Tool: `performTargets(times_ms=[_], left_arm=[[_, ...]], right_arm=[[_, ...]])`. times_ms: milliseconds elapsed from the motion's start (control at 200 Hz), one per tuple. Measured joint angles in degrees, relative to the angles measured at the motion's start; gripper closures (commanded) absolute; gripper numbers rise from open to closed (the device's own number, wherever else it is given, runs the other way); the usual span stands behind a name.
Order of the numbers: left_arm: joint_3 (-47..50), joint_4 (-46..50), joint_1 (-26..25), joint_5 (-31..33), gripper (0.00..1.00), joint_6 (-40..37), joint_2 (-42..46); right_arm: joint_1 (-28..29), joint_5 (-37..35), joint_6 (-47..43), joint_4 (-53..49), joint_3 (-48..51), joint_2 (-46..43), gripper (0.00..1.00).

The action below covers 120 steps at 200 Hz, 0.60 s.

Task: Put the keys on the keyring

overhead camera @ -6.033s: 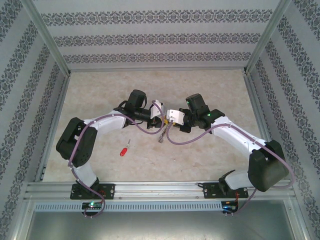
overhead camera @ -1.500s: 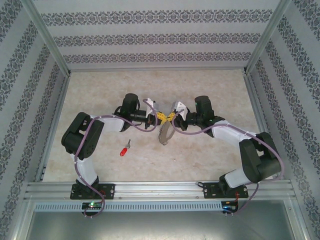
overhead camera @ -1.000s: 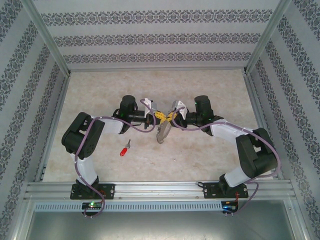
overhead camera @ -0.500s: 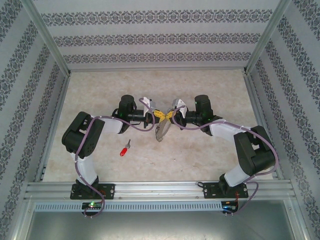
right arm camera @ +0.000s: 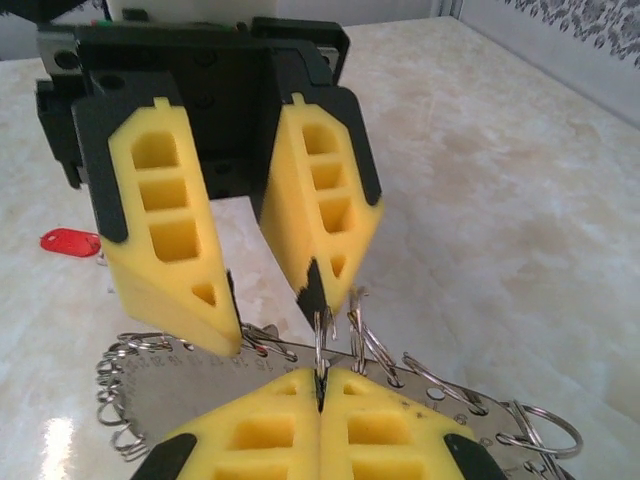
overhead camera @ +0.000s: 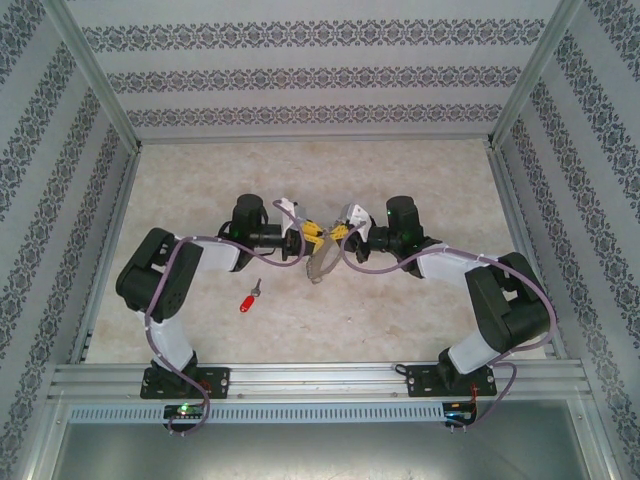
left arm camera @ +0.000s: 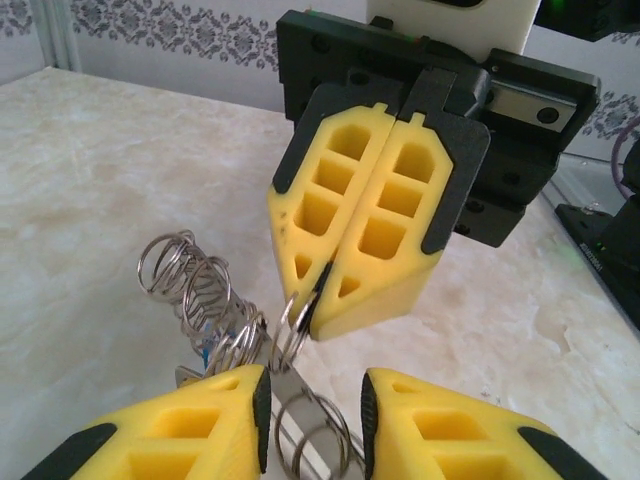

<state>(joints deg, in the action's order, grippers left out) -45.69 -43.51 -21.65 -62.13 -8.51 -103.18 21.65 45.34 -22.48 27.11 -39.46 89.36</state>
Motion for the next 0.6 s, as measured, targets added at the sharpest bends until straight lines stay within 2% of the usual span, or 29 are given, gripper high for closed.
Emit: performTargets(times_ms=[165, 345, 515, 599], left_arm=[[4.09, 2.97, 0.79, 3.85, 0.65, 0.00, 8.04], [4.59, 11.21, 0.79, 12.94, 0.63, 3.21, 18.29], [4.50, 24.41, 0.79, 25.53, 0.34, 11.02, 27.15], [3.74, 33.33, 0.85, 33.70, 0.07, 16.00, 30.49]], right_arm=[[1.11, -2.78, -3.23, 3.58, 2.34, -0.57, 1.00], [4.76, -7.21, -9.05, 4.09, 3.67, -2.62, 1.00], [6.86, -9.86, -13.07, 4.92, 3.96, -2.89, 1.00], [7.50, -10.91, -14.97, 4.90, 4.20, -3.13, 1.00]])
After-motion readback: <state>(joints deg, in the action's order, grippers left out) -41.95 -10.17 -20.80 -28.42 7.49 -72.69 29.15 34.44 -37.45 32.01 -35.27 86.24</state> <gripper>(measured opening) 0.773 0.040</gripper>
